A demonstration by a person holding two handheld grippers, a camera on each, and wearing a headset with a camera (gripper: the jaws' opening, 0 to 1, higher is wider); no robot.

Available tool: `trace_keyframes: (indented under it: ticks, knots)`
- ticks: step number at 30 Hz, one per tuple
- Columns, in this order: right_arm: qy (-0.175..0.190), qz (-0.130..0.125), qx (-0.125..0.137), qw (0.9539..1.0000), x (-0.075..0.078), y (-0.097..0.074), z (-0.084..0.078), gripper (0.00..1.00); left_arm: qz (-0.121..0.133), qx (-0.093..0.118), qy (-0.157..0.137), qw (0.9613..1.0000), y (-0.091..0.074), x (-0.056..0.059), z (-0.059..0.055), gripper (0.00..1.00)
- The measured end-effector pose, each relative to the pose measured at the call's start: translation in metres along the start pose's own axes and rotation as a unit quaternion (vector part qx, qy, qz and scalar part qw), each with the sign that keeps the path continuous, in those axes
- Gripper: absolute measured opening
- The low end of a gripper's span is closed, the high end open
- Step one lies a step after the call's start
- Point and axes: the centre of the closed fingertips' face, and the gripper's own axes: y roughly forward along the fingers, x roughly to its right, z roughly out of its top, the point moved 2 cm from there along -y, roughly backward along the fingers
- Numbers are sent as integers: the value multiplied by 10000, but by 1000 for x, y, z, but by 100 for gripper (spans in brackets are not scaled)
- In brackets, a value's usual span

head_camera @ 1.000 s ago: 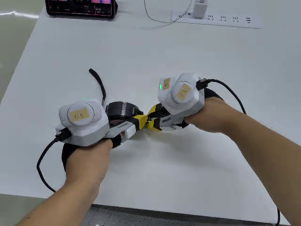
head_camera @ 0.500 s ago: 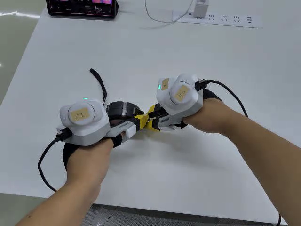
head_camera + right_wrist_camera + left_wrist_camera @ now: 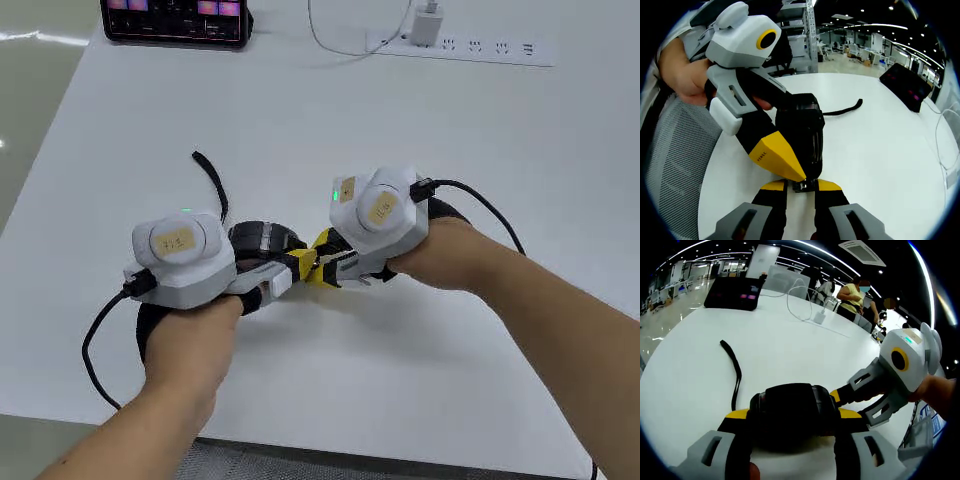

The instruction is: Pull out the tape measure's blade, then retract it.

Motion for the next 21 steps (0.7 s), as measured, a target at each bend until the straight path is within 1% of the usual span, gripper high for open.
trace_keyframes:
  ticks: [4, 6, 9, 11, 17, 21]
  knots:
    - [-10, -12, -40, 10000, -1, -3, -3, 21, -16, 25, -15, 10000, 0, 0, 0, 63]
    - [103, 35, 42, 9999, -1, -5, -2, 22, -34, 26, -37, 10000, -1, 0, 0, 63]
    - [62, -19, 35, 10000, 1, -5, -1, 23, -50, 18, -46, 10000, -1, 0, 1, 63]
    - [102, -14, 75, 9999, 1, -5, 1, 24, -52, 15, -40, 10000, -1, 0, 1, 63]
    - [116, -43, 66, 9999, 1, -5, 0, 24, -59, 13, -21, 10000, -1, 0, 1, 63]
    - [185, -100, 129, 9997, 2, -9, 1, 27, -56, 11, 14, 10000, -1, 0, 1, 63]
